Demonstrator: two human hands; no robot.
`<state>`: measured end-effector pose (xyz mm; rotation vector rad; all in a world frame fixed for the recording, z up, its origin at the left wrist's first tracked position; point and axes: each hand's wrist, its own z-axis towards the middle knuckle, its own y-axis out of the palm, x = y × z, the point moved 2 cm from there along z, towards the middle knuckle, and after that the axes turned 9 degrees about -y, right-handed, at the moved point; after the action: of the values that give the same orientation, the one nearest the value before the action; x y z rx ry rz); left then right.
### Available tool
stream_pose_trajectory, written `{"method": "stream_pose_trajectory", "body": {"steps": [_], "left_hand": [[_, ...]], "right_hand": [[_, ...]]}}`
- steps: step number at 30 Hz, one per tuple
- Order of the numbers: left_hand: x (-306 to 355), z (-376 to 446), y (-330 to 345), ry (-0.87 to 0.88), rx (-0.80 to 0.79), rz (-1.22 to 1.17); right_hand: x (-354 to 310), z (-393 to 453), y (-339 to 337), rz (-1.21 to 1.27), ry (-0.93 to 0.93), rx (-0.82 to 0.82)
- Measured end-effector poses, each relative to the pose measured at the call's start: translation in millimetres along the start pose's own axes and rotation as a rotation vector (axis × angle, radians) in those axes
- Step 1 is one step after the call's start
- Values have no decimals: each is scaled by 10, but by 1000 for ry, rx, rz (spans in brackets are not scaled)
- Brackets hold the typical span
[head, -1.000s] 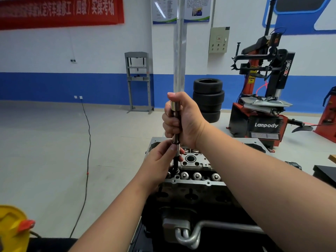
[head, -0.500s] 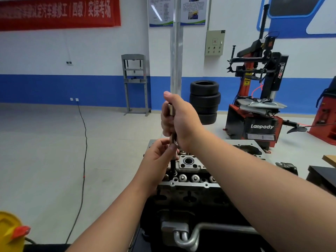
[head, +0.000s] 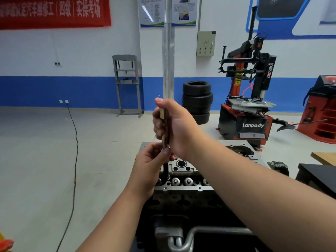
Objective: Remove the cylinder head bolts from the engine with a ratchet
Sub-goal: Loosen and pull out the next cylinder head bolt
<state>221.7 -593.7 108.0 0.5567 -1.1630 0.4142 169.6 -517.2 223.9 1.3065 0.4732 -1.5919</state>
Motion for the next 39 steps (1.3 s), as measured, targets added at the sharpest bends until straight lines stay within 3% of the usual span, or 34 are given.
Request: {"method": "stream_pose_trajectory", "body": {"steps": [3,6,8,12,14,17,19,21,25,29,32,36,39], "left_hand": [[-20,15,-27,-15,60,-23],[-22,18,-33,-38,84,61],[-25,7,-52,-38,24,57],[-27,-39,-90,-63,-104,62],[-21,-40,-99,-82,-98,54],[-45,-29,-98,-62,-40,48],[-73,-20,-95,-23,-6,41],[-64,-13,-92,-4,30,15],[-46,-13,-88,-19,36,-20],[-36,-34,-84,-41,-45,39],[-17,-52,-73,-67,-77,123],[-24,-45,-66,-34,11,90],[-41,-32,-76,-23,97,93]], "right_hand": [[80,-88,110,-204,-124,217],[112,-108,205,-281,-247,233],[77,-58,182,-224,-231,148],[-25,75,65,-115,-38,-215],[-50,76,45,-69,-7,-250],[-27,22,68,-94,-64,-76],[-11,-34,85,-248,-196,111],[3,-86,137,-322,-280,188],[0,-73,172,-232,-239,162],[-69,23,65,-119,-137,33],[-46,22,62,-208,-190,42],[23,-6,79,-241,-228,165],[40,5,135,-159,-145,139]]}}
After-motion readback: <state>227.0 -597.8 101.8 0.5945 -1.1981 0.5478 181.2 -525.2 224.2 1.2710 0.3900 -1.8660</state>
